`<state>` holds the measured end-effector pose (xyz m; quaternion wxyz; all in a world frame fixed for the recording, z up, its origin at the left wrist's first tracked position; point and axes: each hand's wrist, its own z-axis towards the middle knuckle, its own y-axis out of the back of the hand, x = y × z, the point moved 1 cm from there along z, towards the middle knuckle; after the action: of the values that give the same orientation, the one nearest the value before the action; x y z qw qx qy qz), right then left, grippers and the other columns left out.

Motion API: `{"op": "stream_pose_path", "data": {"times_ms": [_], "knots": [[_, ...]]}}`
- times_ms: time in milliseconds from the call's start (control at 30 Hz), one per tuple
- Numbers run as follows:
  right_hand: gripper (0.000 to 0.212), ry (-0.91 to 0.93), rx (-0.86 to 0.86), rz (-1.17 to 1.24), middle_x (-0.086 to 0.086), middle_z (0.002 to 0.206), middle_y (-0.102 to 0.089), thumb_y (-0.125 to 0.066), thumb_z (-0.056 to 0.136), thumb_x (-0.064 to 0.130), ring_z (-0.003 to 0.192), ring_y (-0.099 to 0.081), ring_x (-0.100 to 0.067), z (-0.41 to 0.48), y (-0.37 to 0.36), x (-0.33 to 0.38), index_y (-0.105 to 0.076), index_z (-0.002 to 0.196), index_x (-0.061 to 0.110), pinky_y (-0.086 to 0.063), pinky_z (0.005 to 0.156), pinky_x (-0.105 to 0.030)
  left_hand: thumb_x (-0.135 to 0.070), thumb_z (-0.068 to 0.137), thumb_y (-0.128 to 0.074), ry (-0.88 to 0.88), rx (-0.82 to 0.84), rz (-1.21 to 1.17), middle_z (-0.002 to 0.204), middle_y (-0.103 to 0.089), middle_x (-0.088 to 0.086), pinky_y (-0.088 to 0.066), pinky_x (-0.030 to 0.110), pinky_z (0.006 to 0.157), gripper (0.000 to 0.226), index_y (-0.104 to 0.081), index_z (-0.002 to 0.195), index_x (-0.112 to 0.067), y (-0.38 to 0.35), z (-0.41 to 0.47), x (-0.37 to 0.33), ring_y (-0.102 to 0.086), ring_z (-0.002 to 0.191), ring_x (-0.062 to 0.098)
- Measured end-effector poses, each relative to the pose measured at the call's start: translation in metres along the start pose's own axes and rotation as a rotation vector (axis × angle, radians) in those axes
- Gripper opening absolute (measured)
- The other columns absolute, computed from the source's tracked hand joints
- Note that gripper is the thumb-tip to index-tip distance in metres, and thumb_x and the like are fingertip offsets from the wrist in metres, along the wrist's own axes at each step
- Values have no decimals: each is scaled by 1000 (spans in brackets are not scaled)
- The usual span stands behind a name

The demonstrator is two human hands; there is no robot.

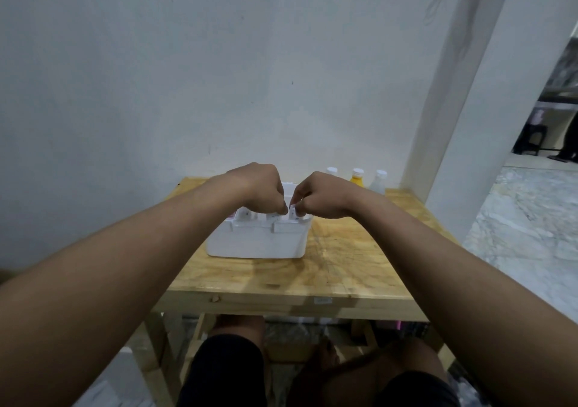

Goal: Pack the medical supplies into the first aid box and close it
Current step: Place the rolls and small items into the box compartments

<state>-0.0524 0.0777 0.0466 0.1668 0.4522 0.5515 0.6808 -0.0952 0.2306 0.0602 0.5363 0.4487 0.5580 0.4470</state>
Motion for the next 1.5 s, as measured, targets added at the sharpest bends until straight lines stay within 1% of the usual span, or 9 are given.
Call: {"op": "stream_pose_path", "data": {"times_ms": [300, 500, 667, 833, 1033, 1167, 1333, 1433, 1500], "knots": [[27, -25, 9, 44, 6, 99, -74, -59, 72, 33, 97, -66, -16, 0, -2, -4, -78, 90, 24, -55, 90, -41, -43, 87, -67, 40, 5, -58, 107, -73, 1, -58, 40, 89, 32, -79, 107, -20, 0, 0, 2, -65, 96, 23], [23, -16, -6, 55, 5, 102, -73, -58, 79, 27, 99, -65, -16, -1, 0, -2, -77, 92, 24, -54, 92, -40, -43, 83, -63, 56, 11, -81, 97, -76, -1, -58, 43, 89, 33, -80, 98, -19, 3, -1, 0, -68, 95, 23], [29, -23, -36, 72, 1, 103, -73, -56, 82, 22, 100, -66, -18, 0, 2, -4, -78, 102, 16, -54, 93, -40, -38, 83, -62, 59, 8, -113, 91, -78, -3, -58, 42, 89, 30, -81, 93, -18, 5, -1, 0, -69, 96, 21], [32, -35, -69, 87, 4, 94, -74, -53, 81, 25, 98, -65, -17, -2, 7, -8, -77, 100, 18, -54, 92, -38, -37, 86, -63, 48, -19, -127, 90, -76, -2, -56, 39, 85, 26, -80, 88, -17, 8, 3, -2, -68, 91, 21], [29, -26, -38, 84, 4, 113, -72, -58, 85, 23, 108, -62, -17, -5, 8, -7, -78, 107, 23, -51, 95, -34, -29, 80, -62, 39, 4, -92, 90, -76, -6, -58, 40, 87, 19, -80, 81, -21, 11, 11, -7, -68, 92, 19], [28, -8, -11, 32, 4, 116, -70, -65, 85, 45, 107, -63, -17, 0, -3, -6, -76, 107, 34, -52, 94, -37, -24, 71, -63, 53, 69, -53, 99, -78, -3, -58, 42, 92, 27, -82, 89, -21, 11, 10, -6, -69, 100, 21], [36, 34, -13, -5, 4, 113, -72, -72, 85, 42, 104, -64, -18, 7, -6, -3, -73, 118, 28, -53, 88, -32, -12, 84, -72, -4, 45, -27, 95, -73, -6, -48, 26, 73, 24, -81, 102, -24, 12, 9, -3, -62, 92, 15], [36, 41, -14, 25, 4, 109, -73, -75, 83, 37, 101, -65, -17, 9, -6, -3, -74, 117, 22, -53, 85, -31, -9, 84, -70, -1, 32, -57, 91, -72, -6, -44, 23, 61, 23, -80, 99, -23, 10, 13, 0, -62, 85, 15], [34, 48, -13, 57, 4, 107, -74, -76, 84, 33, 99, -66, -16, 10, -6, -3, -76, 114, 19, -53, 86, -31, -8, 83, -72, 9, 32, -75, 93, -72, -4, -44, 23, 58, 22, -77, 99, -22, 9, 14, 1, -65, 89, 17]]}}
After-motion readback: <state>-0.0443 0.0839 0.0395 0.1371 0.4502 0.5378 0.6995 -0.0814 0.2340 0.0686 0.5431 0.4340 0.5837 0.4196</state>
